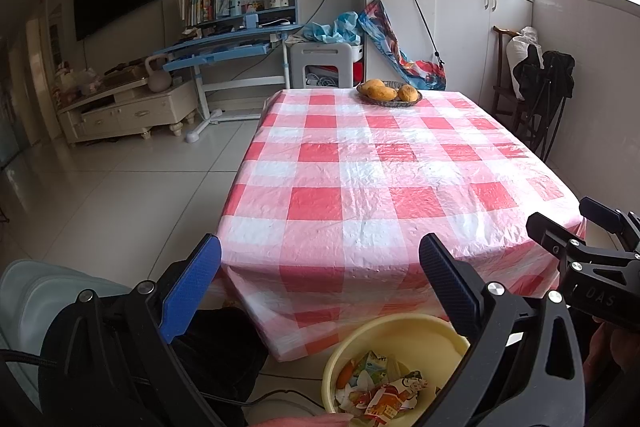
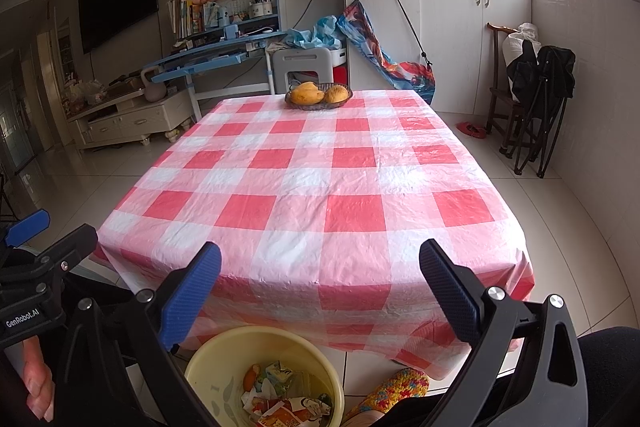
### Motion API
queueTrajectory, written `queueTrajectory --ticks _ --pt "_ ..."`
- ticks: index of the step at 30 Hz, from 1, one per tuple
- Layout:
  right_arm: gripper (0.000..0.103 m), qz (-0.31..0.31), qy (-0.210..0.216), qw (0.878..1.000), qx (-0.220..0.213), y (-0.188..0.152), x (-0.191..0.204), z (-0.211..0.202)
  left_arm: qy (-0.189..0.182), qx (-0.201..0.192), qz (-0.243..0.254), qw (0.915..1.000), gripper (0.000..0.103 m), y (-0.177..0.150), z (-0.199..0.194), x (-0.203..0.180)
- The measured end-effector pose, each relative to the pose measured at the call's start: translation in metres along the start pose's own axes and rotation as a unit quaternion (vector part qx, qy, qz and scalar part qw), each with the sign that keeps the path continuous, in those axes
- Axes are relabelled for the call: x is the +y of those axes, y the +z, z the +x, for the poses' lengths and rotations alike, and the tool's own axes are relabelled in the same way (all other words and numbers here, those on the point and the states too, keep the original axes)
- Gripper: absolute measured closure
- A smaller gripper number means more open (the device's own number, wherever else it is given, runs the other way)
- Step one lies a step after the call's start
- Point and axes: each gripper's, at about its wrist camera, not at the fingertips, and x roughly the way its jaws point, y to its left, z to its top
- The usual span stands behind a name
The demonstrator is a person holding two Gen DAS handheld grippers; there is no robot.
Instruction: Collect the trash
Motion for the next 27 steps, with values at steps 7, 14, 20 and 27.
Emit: queueTrajectory --ticks 7,14,20,27 --pt "0.008 -0.001 0.000 1.000 0.000 0.000 0.000 0.000 0.000 0.002 -0.003 1.0000 0.007 -0.001 0.002 0.001" --pt "0.008 0.004 0.001 1.000 0.000 -0.002 -0.001 0.001 -0.009 0.020 -0.033 0.9992 0.007 -0.002 0.011 0.009" --pt "0.008 0.003 0.001 1.000 0.000 -0.003 -0.002 0.002 -0.034 0.035 -0.077 0.9959 0.007 -0.005 0.018 0.022" --pt "0.008 0.003 0.001 1.000 -0.001 -0.003 -0.001 0.001 -0.053 0.019 -0.091 0.9943 0.007 -0.007 0.014 0.025"
